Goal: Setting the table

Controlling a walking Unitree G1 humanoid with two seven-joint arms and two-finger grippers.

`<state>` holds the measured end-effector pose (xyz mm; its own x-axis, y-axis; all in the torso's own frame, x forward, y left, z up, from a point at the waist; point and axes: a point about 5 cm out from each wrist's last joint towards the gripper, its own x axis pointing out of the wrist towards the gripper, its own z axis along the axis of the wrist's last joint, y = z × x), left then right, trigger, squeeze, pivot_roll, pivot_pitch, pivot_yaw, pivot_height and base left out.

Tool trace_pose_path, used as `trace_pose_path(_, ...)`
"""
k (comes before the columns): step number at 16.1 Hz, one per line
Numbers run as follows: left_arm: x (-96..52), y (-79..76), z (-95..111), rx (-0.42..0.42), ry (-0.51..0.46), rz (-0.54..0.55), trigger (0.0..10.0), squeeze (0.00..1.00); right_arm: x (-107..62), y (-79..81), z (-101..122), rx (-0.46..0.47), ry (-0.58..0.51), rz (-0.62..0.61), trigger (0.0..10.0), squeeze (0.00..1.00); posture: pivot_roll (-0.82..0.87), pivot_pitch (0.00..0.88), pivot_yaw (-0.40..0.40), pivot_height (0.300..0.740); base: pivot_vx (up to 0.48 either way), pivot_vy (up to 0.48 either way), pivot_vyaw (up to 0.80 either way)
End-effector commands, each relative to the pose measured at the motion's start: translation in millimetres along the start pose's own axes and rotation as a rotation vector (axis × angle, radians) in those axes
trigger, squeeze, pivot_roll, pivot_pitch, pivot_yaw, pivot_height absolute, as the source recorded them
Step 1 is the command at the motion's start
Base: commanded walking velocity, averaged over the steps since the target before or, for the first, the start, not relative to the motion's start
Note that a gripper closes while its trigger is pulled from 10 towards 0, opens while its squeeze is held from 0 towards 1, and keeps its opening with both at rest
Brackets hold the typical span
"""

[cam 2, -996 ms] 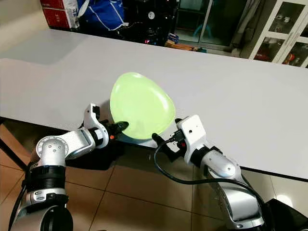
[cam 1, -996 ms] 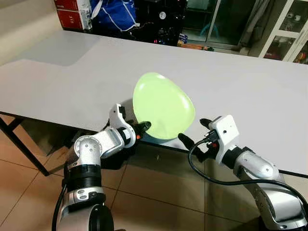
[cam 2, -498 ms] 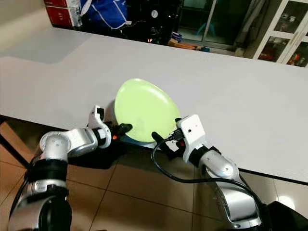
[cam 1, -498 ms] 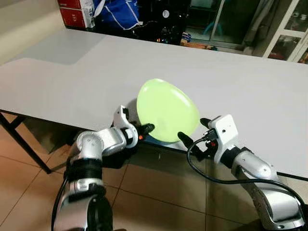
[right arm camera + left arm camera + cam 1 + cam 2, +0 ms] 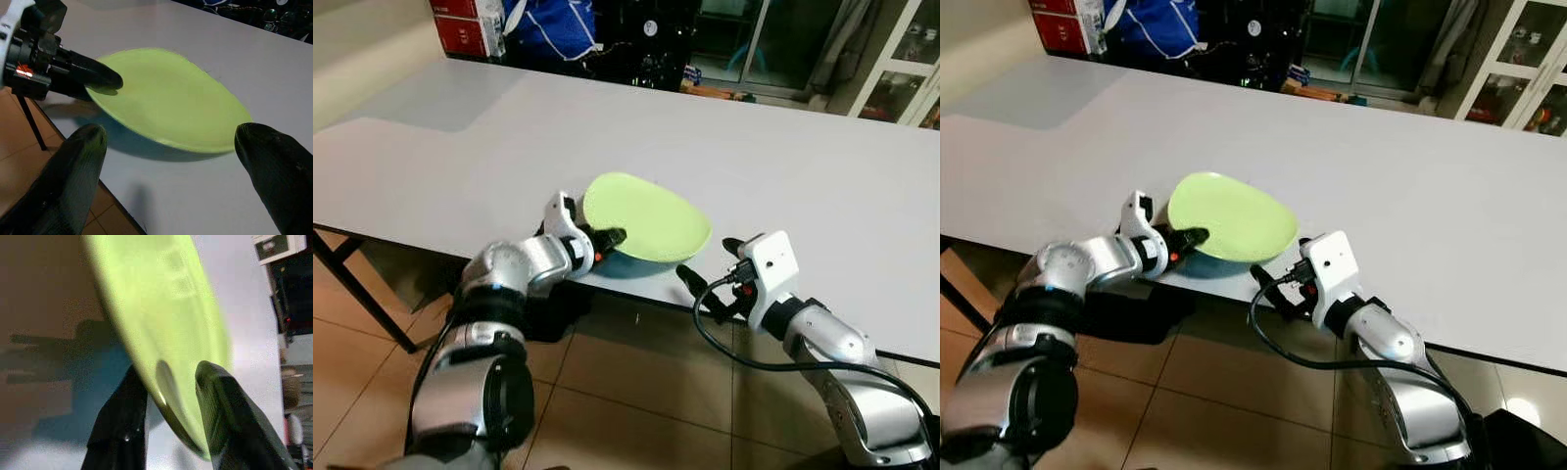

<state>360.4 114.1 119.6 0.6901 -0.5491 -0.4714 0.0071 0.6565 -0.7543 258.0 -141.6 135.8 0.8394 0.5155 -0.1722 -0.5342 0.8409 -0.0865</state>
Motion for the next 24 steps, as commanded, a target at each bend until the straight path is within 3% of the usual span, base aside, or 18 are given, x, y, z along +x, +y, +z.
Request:
trace_pose_path(1,2.0,-7.3,4.1,0.046,-0.002,-0.015,10.0,1.00,-0.7,-5.3,2.9,-0.004,-0.002,-0.031,10.0,0.00,0.00,0.000,-0.019,0.740,0.000,0.000,0.00)
trace_pose_path(9,9.4,0.5,-7.9,0.087,0.083,0.019,10.0,1.00,-1.1,-4.3,0.7,-0.002,0.008,-0.033,10.0,0.00,0.00,0.000,-0.016,0.740,0.000,0.000,0.00)
trace_pose_path(16,1.3,8.2,-7.0,0.195,0.083,0.110,10.0,1.00,-1.2,-5.0,-0.5,0.003,0.009,-0.033,10.0,0.00,0.01,0.000,-0.019,0.740,0.000,0.000,0.00)
trace_pose_path(22,-7.6,12.4,-16.5,0.185,0.073,0.157,10.0,0.99,-0.5,-4.7,-0.1,0.002,0.007,-0.022,10.0,0.00,0.02,0.000,-0.019,0.740,0.000,0.000,0.00)
trace_pose_path(23,-12.9,17.1,-20.1,0.175,0.062,0.180,10.0,0.36,-0.1,-4.4,-0.4,0.003,0.007,-0.020,10.0,0.00,0.02,0.000,-0.019,0.740,0.000,0.000,0.00)
trace_pose_path(24,-17.1,20.8,-22.5,0.172,0.053,0.198,10.0,0.02,0.5,-4.0,-0.6,0.004,0.006,-0.017,10.0,0.00,0.03,0.000,-0.023,0.740,0.000,0.000,0.00)
